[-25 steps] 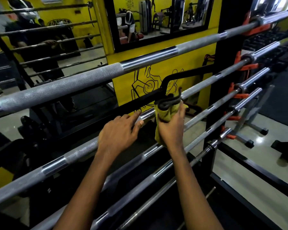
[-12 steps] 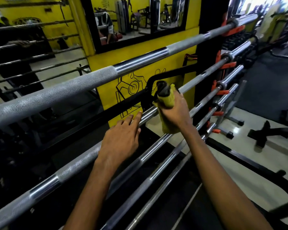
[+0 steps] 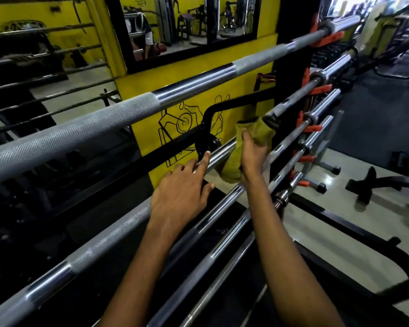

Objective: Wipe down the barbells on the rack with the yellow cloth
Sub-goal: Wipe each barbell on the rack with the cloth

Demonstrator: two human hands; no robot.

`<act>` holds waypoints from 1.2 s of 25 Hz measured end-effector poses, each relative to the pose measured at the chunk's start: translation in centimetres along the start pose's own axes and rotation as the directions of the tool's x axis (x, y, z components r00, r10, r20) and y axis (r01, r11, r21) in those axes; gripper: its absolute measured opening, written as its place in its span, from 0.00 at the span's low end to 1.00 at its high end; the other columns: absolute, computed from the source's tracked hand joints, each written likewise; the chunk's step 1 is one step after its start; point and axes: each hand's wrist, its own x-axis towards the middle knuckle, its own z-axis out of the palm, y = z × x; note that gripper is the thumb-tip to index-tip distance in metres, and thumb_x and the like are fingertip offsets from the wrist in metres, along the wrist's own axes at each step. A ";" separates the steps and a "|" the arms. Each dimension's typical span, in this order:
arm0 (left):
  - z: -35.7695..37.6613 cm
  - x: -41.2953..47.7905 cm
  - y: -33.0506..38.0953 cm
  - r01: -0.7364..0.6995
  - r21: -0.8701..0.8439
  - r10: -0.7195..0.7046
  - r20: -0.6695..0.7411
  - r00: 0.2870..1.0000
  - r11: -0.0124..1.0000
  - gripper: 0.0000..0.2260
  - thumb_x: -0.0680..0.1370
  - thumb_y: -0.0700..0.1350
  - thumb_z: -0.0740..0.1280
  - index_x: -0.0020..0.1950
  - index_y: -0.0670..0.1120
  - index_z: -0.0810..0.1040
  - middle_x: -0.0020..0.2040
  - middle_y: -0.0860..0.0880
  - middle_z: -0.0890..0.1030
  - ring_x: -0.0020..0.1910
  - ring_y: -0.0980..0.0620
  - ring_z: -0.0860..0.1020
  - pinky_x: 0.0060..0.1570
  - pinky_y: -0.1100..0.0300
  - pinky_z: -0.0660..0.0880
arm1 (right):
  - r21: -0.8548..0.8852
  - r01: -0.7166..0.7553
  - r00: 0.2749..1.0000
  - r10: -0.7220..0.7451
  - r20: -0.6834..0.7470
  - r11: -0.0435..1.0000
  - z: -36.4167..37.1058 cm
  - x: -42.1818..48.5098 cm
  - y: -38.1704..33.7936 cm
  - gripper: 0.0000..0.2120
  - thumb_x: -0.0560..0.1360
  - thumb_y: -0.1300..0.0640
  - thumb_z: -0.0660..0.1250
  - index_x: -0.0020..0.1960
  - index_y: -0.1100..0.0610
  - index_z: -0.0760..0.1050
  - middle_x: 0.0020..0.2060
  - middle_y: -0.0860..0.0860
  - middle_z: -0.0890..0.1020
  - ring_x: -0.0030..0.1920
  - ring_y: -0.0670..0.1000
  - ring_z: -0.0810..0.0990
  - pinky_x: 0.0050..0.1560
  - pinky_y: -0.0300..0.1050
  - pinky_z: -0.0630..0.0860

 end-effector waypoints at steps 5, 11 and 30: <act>0.0 -0.3 0.6 0.021 0.042 -0.016 -0.105 0.994 0.999 0.26 0.82 0.57 0.53 0.79 0.54 0.49 0.62 0.50 0.75 0.52 0.49 0.78 0.44 0.55 0.75 | 0.480 -0.319 0.942 0.215 0.259 0.817 0.6 -0.9 1.5 0.19 0.77 0.41 0.64 0.56 0.56 0.78 0.43 0.54 0.82 0.44 0.55 0.83 0.49 0.51 0.80; 0.1 -0.3 1.1 0.087 0.092 -0.073 -0.140 0.987 0.992 0.25 0.82 0.56 0.55 0.78 0.58 0.54 0.53 0.51 0.79 0.39 0.51 0.78 0.30 0.61 0.67 | 0.116 -0.165 0.984 0.155 0.092 0.979 -1.2 -0.1 0.8 0.15 0.77 0.43 0.69 0.55 0.53 0.79 0.44 0.49 0.83 0.46 0.52 0.83 0.50 0.50 0.81; 1.2 6.3 4.9 0.207 -0.006 -0.207 0.020 0.978 0.978 0.23 0.82 0.57 0.54 0.76 0.51 0.57 0.65 0.48 0.74 0.57 0.47 0.77 0.49 0.53 0.74 | -0.507 0.690 0.724 -0.483 0.493 0.517 -3.8 8.3 -2.7 0.40 0.67 0.41 0.73 0.73 0.59 0.68 0.69 0.57 0.75 0.72 0.59 0.69 0.73 0.61 0.65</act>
